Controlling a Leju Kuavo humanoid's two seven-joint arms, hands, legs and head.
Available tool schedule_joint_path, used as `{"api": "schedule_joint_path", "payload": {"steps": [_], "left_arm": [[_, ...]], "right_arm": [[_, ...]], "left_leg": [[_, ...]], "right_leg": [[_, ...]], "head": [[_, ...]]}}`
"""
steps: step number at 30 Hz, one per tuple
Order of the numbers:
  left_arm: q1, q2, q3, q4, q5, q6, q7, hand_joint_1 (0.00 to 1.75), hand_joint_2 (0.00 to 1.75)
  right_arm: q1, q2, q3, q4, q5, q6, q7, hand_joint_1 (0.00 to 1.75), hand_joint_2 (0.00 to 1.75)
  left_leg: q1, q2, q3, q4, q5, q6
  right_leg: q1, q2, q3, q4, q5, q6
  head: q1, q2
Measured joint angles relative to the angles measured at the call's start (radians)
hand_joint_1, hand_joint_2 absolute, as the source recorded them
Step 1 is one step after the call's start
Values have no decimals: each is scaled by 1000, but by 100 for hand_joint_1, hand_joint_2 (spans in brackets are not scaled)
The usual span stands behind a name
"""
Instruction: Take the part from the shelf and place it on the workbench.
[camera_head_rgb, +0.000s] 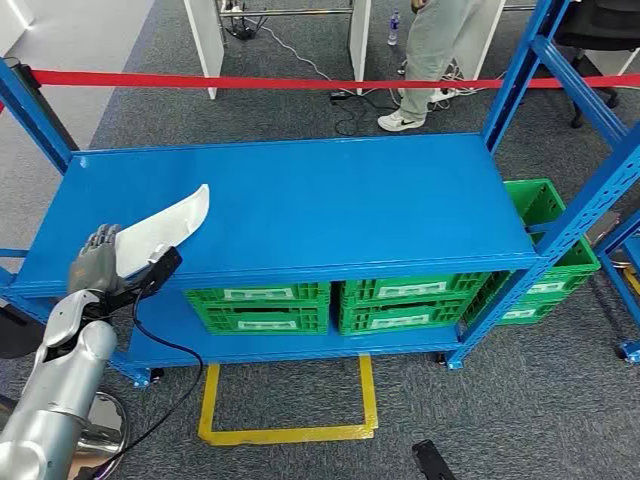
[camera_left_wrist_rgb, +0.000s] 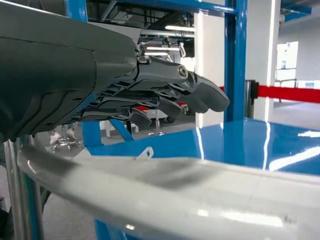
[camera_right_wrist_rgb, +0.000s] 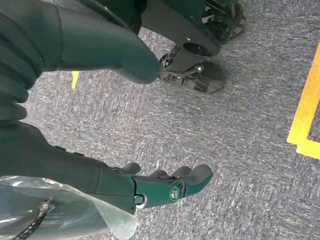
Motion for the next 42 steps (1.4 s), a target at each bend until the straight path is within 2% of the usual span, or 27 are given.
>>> {"api": "schedule_joint_path", "payload": {"steps": [2,4,5,14,29,31,34,38,42], "left_arm": [[-3,0,-2,10,0,-4,0,68,175],[-9,-1,-4,31,0,-11,0,154,175],[-12,-2,-5,42,0,-13,0,175,175],[-22,-5,-6,106,1,-12,0,175,175],[-42,-6,-6,114,10,-1,-23,175,175],[-34,-7,-6,106,39,19,-73,175,175],[23,-16,-7,36,116,85,-203,175,175],[161,-46,-27,-158,215,184,-344,175,175],[300,-77,-70,-358,365,188,-450,175,175]], "right_arm": [[0,0,0,0,2,0,1,0,175],[-1,0,-2,0,7,-2,2,0,175],[-2,0,-3,0,9,-4,3,0,175],[-5,0,-6,0,16,-9,6,0,175],[-5,0,-8,0,27,-9,4,0,175],[-5,0,-12,0,28,-10,-1,0,175],[0,0,-27,0,28,-16,-15,0,175],[9,0,-44,0,28,-28,-26,0,175],[18,0,-61,0,27,-39,-36,0,175]], "left_leg": [[0,0,0,0,0,0],[0,0,0,0,0,0],[0,0,0,0,0,0],[0,0,0,0,0,0],[0,0,1,0,0,0],[0,0,1,0,0,0],[0,0,1,0,0,0],[0,0,0,0,-1,0],[-1,1,-1,0,-2,0]], "right_leg": [[0,0,0,0,0,0],[0,0,0,0,0,0],[0,0,0,0,0,0],[0,0,0,0,0,0],[0,0,1,0,0,0],[0,0,1,0,0,0],[0,0,1,0,0,0],[0,0,0,0,0,0],[-1,1,-1,0,-1,0]], "head": [[0,0],[0,0],[0,0],[0,0],[0,0],[0,0],[0,0],[0,0],[0,0]]}}
